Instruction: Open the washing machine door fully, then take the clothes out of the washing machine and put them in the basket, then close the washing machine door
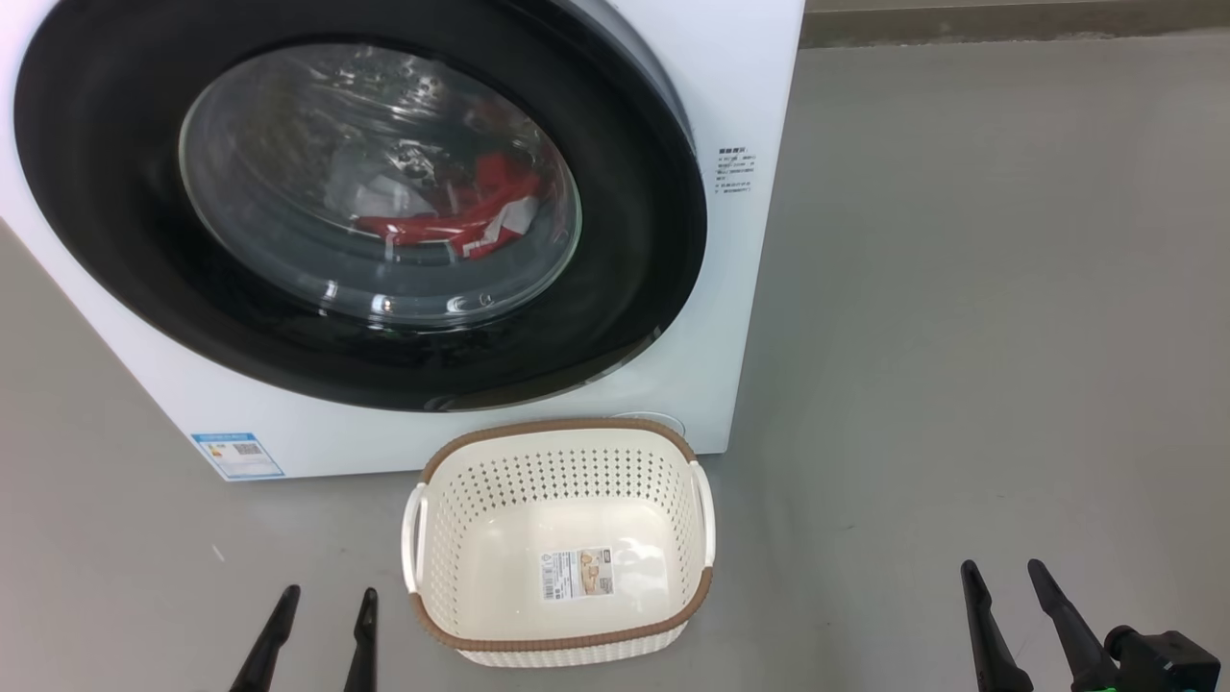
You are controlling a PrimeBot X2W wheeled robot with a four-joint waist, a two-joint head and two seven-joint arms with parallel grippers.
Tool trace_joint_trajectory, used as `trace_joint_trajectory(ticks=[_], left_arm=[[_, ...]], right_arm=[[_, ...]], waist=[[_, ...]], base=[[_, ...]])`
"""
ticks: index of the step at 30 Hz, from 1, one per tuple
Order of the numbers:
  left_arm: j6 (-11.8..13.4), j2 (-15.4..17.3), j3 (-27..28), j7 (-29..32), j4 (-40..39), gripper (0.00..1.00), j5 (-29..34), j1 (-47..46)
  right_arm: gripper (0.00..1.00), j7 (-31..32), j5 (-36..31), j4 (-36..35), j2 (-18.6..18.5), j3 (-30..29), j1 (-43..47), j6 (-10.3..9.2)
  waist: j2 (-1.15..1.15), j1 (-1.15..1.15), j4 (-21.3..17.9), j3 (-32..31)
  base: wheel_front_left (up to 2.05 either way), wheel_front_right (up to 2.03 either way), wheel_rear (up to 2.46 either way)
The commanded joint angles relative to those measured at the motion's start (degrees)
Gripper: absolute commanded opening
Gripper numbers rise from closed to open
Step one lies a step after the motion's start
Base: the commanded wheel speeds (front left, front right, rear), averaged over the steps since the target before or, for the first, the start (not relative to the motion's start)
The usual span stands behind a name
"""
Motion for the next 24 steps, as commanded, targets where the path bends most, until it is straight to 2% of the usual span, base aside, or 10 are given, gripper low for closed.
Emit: trace_joint_trajectory(ticks=[1,10,11,13,18,24], left_arm=[[-0.3,0.6,1.8,-0.7,-1.0,1.00,-0.3,-0.9],[-0.3,0.8,1.1,-0.7,-1.5,1.00,-0.3,-0.9],[-0.3,0.9,1.0,-0.7,-1.6,1.00,-0.3,-0.9],[-0.3,0.9,0.4,-0.7,-1.9,1.00,-0.1,-1.1],[-0.3,1.2,-0.1,-0.7,-2.4,1.00,-0.4,-1.9],[-0.3,1.8,-1.2,-0.7,-2.6,1.00,-0.5,-3.0]], right_arm=[[1.00,-0.8,0.1,-1.2,-0.9,1.1,-1.0,0.03],[1.00,-0.8,0.2,-1.5,-0.9,1.3,-1.5,0.03],[0.71,-0.8,0.7,-1.7,-0.9,1.5,-1.7,0.03],[0.00,-0.8,3.8,-2.4,-0.9,2.4,-3.1,0.03],[0.00,-0.8,7.5,-3.7,-0.9,2.9,-7.6,0.03],[0.00,-0.8,8.1,-4.1,-0.9,4.5,-15.2,0.03]], waist=[[0.00,0.00,-0.1,0.0],[0.00,0.00,-0.3,-0.2],[0.00,0.00,-0.3,-0.2],[0.00,0.00,-0.2,0.1],[0.00,0.00,-0.2,1.4],[0.00,0.00,0.1,3.0]], base=[[0.00,0.00,0.00],[0.00,0.00,0.00],[0.00,0.00,0.00],[0.00,0.00,0.00],[0.00,0.00,0.00],[0.00,0.00,0.00]])
